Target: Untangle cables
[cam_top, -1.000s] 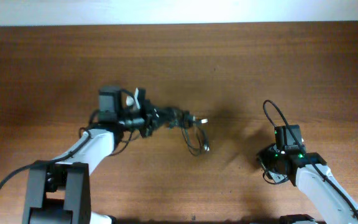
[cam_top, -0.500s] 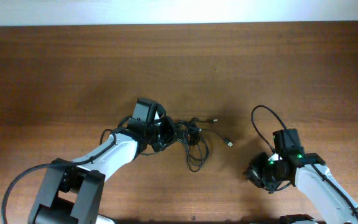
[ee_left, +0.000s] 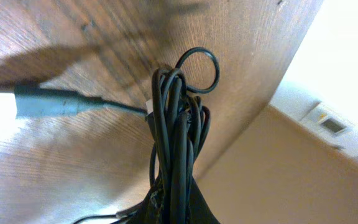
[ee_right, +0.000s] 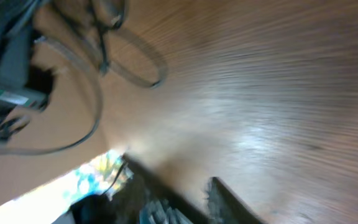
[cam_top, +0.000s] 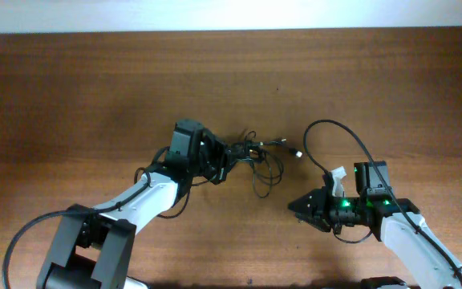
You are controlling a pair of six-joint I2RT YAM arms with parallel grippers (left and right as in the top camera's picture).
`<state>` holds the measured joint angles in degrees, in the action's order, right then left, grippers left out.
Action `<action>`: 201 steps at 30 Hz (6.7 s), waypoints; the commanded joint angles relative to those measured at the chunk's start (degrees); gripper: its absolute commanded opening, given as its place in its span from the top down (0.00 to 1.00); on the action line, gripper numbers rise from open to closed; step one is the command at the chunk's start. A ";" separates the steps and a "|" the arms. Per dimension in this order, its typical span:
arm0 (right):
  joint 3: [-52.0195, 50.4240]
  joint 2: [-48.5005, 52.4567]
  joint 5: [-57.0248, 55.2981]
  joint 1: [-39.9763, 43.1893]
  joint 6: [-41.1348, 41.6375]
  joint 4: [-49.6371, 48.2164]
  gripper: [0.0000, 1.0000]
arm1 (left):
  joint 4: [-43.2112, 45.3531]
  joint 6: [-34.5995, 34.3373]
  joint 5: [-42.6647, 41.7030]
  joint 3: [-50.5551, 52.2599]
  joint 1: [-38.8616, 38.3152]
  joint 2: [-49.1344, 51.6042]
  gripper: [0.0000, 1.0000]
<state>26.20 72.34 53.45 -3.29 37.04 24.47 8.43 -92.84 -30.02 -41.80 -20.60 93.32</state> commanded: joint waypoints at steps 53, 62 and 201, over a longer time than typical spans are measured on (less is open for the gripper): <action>1.42 -9.55 -21.00 -18.53 19.19 -21.81 0.51 | -22.27 -16.90 6.95 -0.26 5.60 -9.18 0.94; 1.40 -9.18 -21.20 -18.51 18.95 -14.71 0.51 | -15.37 -4.13 38.01 -0.26 3.56 -9.18 0.26; 1.40 -9.18 -16.68 -18.51 21.09 -2.84 0.22 | -44.54 45.35 33.62 -3.28 12.13 -22.58 0.11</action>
<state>27.16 63.11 37.91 -21.47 58.22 21.80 -36.01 -57.32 -8.40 -45.06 -8.60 71.13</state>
